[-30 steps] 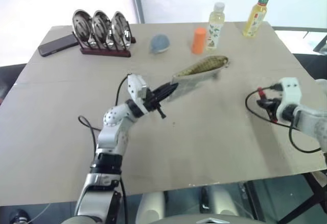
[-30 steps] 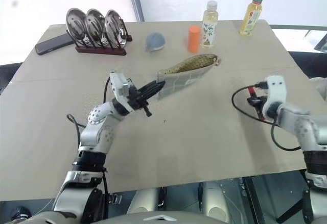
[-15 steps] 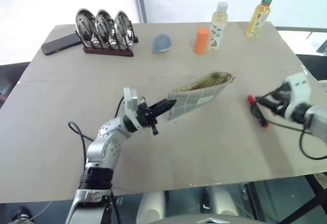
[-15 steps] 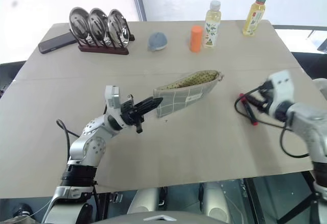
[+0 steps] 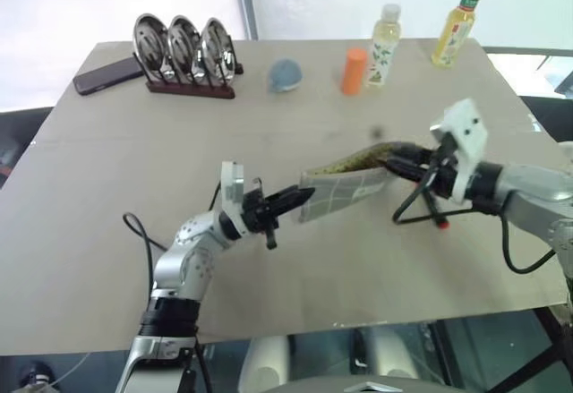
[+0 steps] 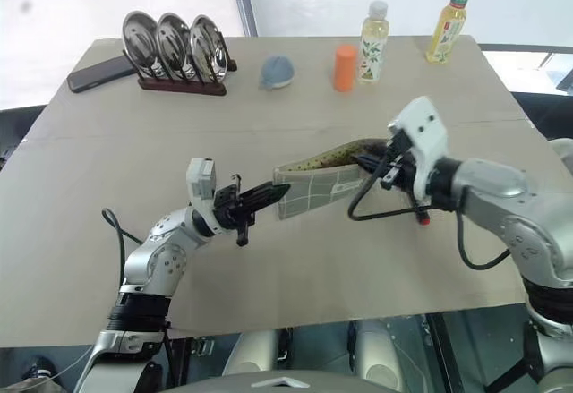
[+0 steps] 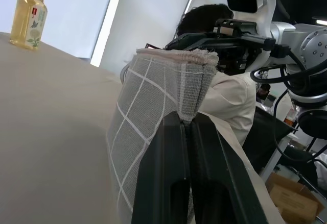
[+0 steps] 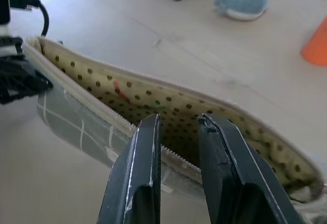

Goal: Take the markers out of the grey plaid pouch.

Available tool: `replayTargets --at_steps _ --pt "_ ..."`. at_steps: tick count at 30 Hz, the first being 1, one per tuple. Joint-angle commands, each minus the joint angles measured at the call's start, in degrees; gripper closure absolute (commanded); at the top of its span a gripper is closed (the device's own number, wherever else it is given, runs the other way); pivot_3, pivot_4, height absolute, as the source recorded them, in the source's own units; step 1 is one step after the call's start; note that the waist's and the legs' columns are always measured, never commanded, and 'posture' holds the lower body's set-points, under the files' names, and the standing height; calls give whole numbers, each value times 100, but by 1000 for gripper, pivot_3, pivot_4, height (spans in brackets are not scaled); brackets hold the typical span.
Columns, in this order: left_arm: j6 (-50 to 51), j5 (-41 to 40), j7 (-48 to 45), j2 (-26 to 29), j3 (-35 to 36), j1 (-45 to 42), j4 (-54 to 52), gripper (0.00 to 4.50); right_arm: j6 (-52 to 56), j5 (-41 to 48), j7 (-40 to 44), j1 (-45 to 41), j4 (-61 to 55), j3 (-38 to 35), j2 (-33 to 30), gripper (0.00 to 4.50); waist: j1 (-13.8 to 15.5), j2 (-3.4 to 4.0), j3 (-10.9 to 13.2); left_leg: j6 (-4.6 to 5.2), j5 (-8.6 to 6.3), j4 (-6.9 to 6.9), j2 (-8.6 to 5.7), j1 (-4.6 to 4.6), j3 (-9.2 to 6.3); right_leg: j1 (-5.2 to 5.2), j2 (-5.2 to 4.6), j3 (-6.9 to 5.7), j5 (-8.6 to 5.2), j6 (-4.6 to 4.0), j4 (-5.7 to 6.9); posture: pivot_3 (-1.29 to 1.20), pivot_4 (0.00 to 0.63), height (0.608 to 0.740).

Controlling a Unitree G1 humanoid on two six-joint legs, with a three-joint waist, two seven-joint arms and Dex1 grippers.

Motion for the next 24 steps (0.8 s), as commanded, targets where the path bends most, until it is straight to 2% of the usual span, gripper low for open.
replayTargets --at_steps 1,7,9,12,16,19,24 --pt "-9 -159 -223 12 -4 75 -314 4500 -51 -281 317 -153 54 211 -232 3326 -4 0 0 0 0 0 0 0 0 0 0 0 0 0 0 0 150 740" --pt "212 -323 -335 -13 0 206 -430 4500 -406 -1158 1335 -532 243 1296 -908 3326 -10 1 0 0 0 0 4 6 -6 0 4 -4 -1 0 4 0 150 740" --pt "469 -460 -256 -30 74 244 -301 4500 -865 -1818 1606 -765 389 1951 -916 3326 -12 1 0 0 0 1 4 7 -6 0 4 -4 -1 0 5 0 150 740" --pt "1132 -847 -44 -43 277 314 7 4500 -1811 -3098 1686 -1171 955 3085 -441 3326 -89 0 -2 0 0 1 5 15 -2 1 4 -2 -2 3 6 0 150 740" --pt "1539 -1096 96 -49 467 351 107 4500 -2966 -4317 1705 -1474 1929 3870 259 3326 -143 0 -2 0 0 1 7 20 -5 2 11 -1 -4 7 19 0 150 740" --pt "1676 -1151 158 -80 560 332 162 4500 -3800 -5117 1776 -1604 2701 4286 643 3326 -146 0 -2 0 1 3 6 20 -2 2 11 0 3 9 24 0 150 740" --pt "1724 -1119 167 -133 558 352 87 4500 -4740 -6029 1677 -1712 3828 4534 1180 3326 -155 -8 -7 -1 1 7 6 26 0 3 10 2 2 7 38 0 150 740"
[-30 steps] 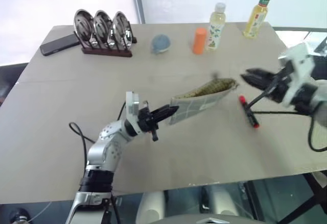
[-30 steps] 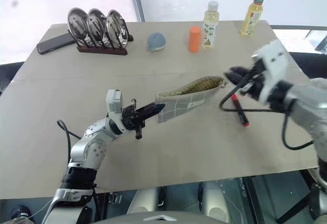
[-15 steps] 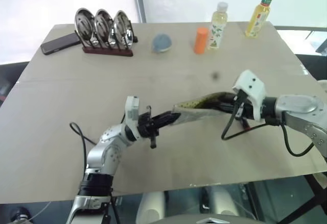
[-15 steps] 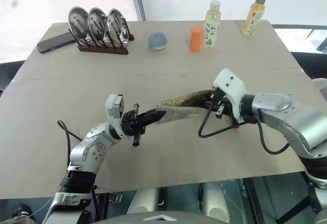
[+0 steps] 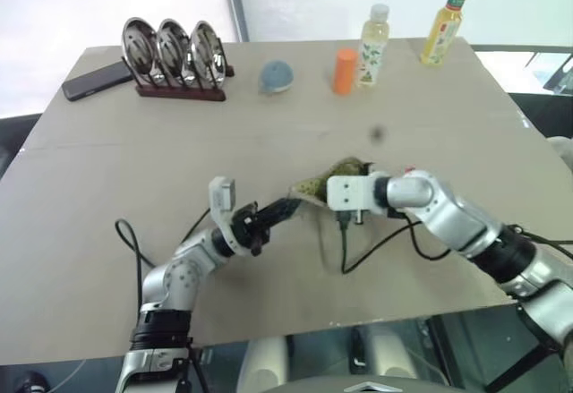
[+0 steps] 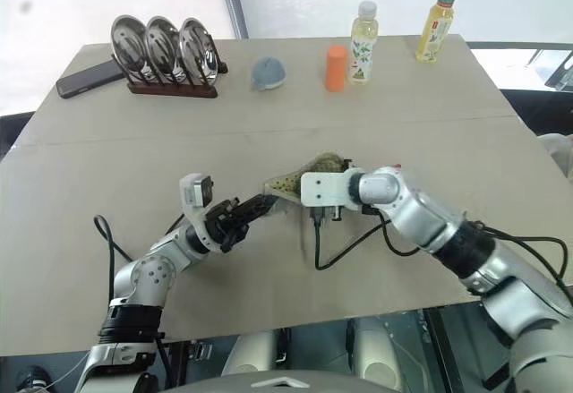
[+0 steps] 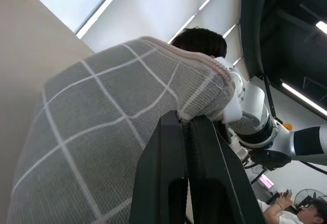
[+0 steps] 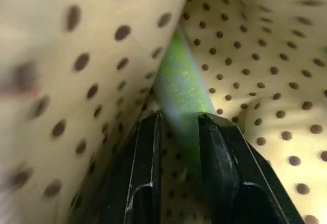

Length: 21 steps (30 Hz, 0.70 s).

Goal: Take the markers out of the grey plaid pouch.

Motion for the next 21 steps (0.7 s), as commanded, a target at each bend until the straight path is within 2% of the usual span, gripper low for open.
replayTargets --at_steps 1,6,9,11,15,19,21 --pt "21 -130 -55 -67 41 0 -185 4500 -619 -639 -86 -90 823 193 327 3326 -12 -5 -3 0 0 1 0 6 1 1 0 2 0 -1 7 0 150 740" --pt "17 -95 -65 -109 -46 154 -351 4500 -1202 -984 -162 -71 1796 112 939 3326 -51 -20 -17 -7 5 2 4 30 1 4 7 10 -4 -6 37 0 150 740" --pt "-80 -33 -66 -142 -54 208 -384 4500 -1326 -1002 -96 16 1947 -121 1080 4050 -77 -34 -34 -12 8 2 8 44 1 9 12 18 -4 -8 46 0 150 740" --pt "-190 20 -62 -160 -28 223 -342 4500 -1290 -988 -23 84 1809 -358 1026 4189 -86 -36 -36 -12 8 2 10 56 1 20 13 18 -5 -9 48 0 150 740" --pt "-352 83 -34 -189 49 206 -229 4500 -585 -362 410 426 731 -1244 780 4194 -40 -35 -36 -13 8 2 8 53 4 19 9 23 -4 -10 47 0 150 740" --pt "-574 255 -40 -161 50 129 -94 4500 665 576 1018 751 -902 -2142 462 4194 37 -28 -28 -13 8 3 3 22 3 -3 4 21 -3 -12 42 0 150 740" --pt "-979 596 -35 -156 -10 7 121 4500 1451 1154 1278 957 -1719 -2480 313 4194 46 -23 -24 -13 7 2 1 15 2 -5 -1 18 -3 -12 34 0 150 740"
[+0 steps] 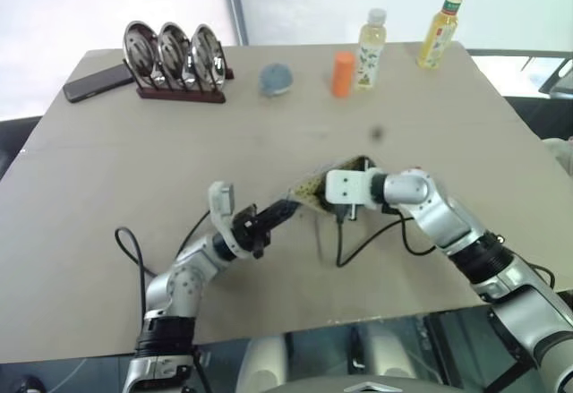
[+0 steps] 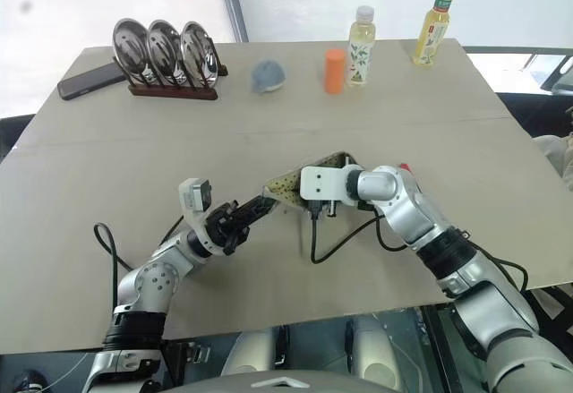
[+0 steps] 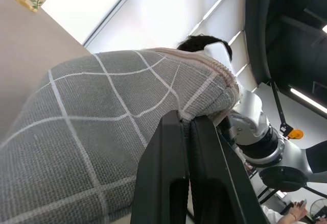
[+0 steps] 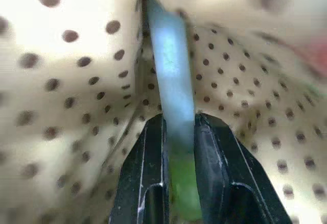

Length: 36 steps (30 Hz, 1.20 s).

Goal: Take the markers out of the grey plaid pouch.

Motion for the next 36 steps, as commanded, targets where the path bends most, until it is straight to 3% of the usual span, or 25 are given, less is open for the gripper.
replayTargets --at_steps 1,10,13,15,22,27,36 --pt "-631 493 -63 19 -71 -197 261 4500 1136 937 405 133 -1381 -764 -248 4194 7 1 1 0 0 -1 -1 0 1 0 -1 0 0 0 -3 0 150 740" --pt "-1999 1491 -77 11 -219 -636 1112 4500 3249 2246 173 215 -2267 -2051 -541 4194 11 1 4 0 -1 -1 -2 -1 1 -1 -5 -3 0 0 -8 0 150 740" --pt "-2527 1757 256 -47 -78 -816 1415 4500 4106 2721 357 447 -2680 -2419 -1161 4194 55 3 6 0 -1 -4 -3 -9 2 -8 -8 -5 0 0 -11 0 150 740" --pt "-2856 1907 429 -79 -25 -937 1611 4500 4171 2775 349 704 -2778 -2465 -1539 4194 117 2 9 1 -2 -8 -8 -14 0 -9 -13 -7 -1 0 -20 0 150 740" --pt "-3255 2027 744 -173 75 -1046 1844 4500 4553 3754 63 1291 -2739 -3720 -1364 4194 105 2 10 2 -2 -7 -7 -15 2 -7 -13 -9 0 2 -25 0 150 740" --pt "-3480 2306 1044 -139 12 -1007 1872 4500 4160 3089 -1008 1281 -1698 -4048 -1362 4194 103 -1 9 2 -2 -6 -7 -12 2 -4 -11 -9 0 2 -24 0 150 740" --pt "-3229 2273 998 -152 -218 -837 1280 4500 2838 1854 -2212 624 802 -3335 -1204 4194 85 4 11 3 -2 -7 -7 -9 4 -1 -5 -7 0 2 -24 0 150 740"
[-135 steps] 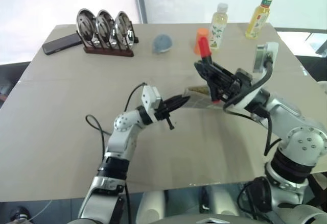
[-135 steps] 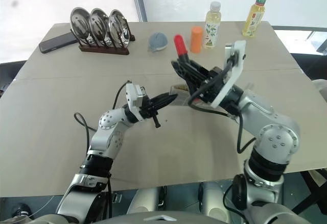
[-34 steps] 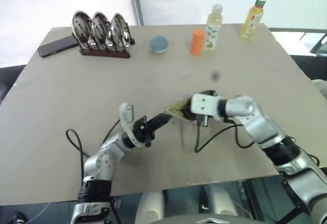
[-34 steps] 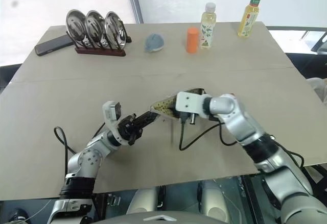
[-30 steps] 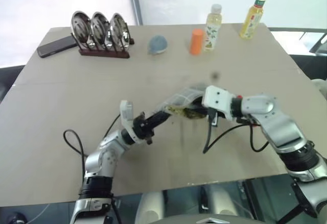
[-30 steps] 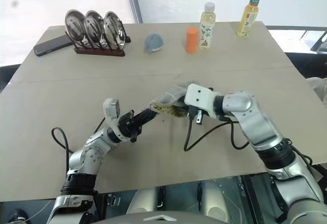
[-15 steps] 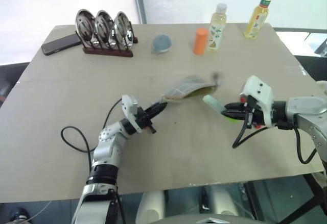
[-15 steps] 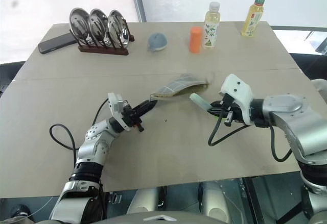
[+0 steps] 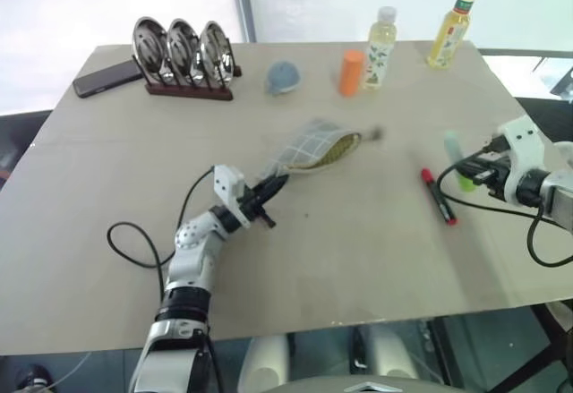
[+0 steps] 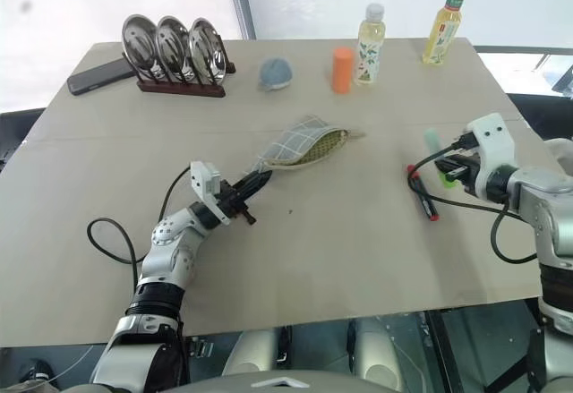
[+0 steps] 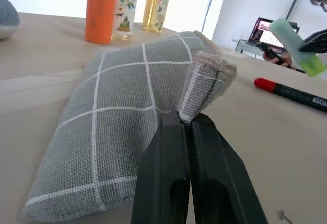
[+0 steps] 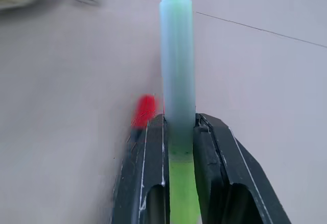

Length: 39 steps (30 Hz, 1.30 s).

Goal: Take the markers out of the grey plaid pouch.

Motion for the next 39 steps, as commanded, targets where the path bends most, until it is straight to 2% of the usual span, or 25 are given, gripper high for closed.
replayTargets --at_steps 1,6,7,9,11,13,17,21,27,30,34,35,37,39 --pt "269 -252 -206 45 -113 142 -658 4500 -746 -535 -269 -299 791 368 -21 4194 -5 1 0 0 0 -1 0 0 0 0 1 1 0 0 0 0 150 740" --pt "722 -562 -381 221 -105 442 -1294 4500 -1214 -877 2 -377 1388 961 -74 4194 6 6 4 0 0 -3 0 -1 1 0 1 4 0 2 -2 0 150 740" --pt "784 -586 -387 264 -106 492 -1400 4500 -1245 -908 36 -359 1401 1029 -67 3282 6 6 5 0 0 -3 0 -1 1 0 1 4 0 2 -2 0 150 740" --pt "938 -678 -365 345 -85 575 -1655 4500 -1250 -885 57 -275 1297 1019 -23 2652 4 7 5 0 0 -2 0 -1 1 1 1 5 0 2 -3 0 150 740" --pt "1008 -715 -348 444 -51 626 -1867 4500 -1268 -823 14 -133 1027 864 -3 1633 16 8 6 0 0 -2 0 -1 1 1 1 5 0 2 -2 0 150 740" --pt "808 -601 -272 534 36 640 -1911 4500 -1526 -684 77 79 529 655 8 1633 15 9 7 0 0 -2 0 -1 1 1 1 5 0 2 -2 0 150 740" --pt "-133 -50 -6 1030 515 691 -1395 4500 -2318 154 624 979 -1353 89 241 1633 1 12 8 0 0 -9 5 0 -1 -3 9 5 0 7 -3 0 150 740" --pt "-1208 424 236 1576 1015 747 -427 4500 -2464 263 734 1602 -2437 342 258 1633 1 13 9 -1 0 -15 18 8 -4 -3 23 4 -5 7 -4 0 150 740" --pt "-2370 461 -356 2266 1294 1058 694 4500 -2716 239 670 1964 -3256 954 522 1633 -7 12 8 -2 -1 -8 14 7 7 -8 -2 4 -13 18 -3 0 150 740" --pt "-2618 368 -557 2386 1349 1182 1047 4500 -2976 71 646 1964 -3332 1261 667 1633 11 12 9 -3 -2 -11 10 3 17 -23 -16 4 -10 13 -3 0 150 740" --pt "-2549 -52 -1117 2402 1341 1352 898 4500 -3329 -72 791 2033 -3209 1507 669 1633 17 7 7 -3 -2 -11 4 -5 19 -24 -29 0 -3 2 -5 0 150 740" --pt "-2547 -159 -1241 2404 1348 1395 786 3985 -3397 -81 820 2050 -3177 1519 663 1584 17 7 7 -3 -2 -11 3 -6 19 -25 -29 0 -3 2 -5 0 150 740" --pt "-2331 -460 -1425 2389 1402 1528 460 3424 -3546 -81 888 2112 -3116 1482 635 1584 10 6 7 -3 -2 -11 3 -6 19 -25 -29 -1 -3 2 -5 0 150 740" --pt "-1905 -831 -1558 2401 1466 1813 -43 2373 -3666 -52 963 2194 -3075 1395 589 1584 5 6 7 -3 -2 -12 4 -5 18 -25 -27 -1 -3 2 -5 0 150 740"
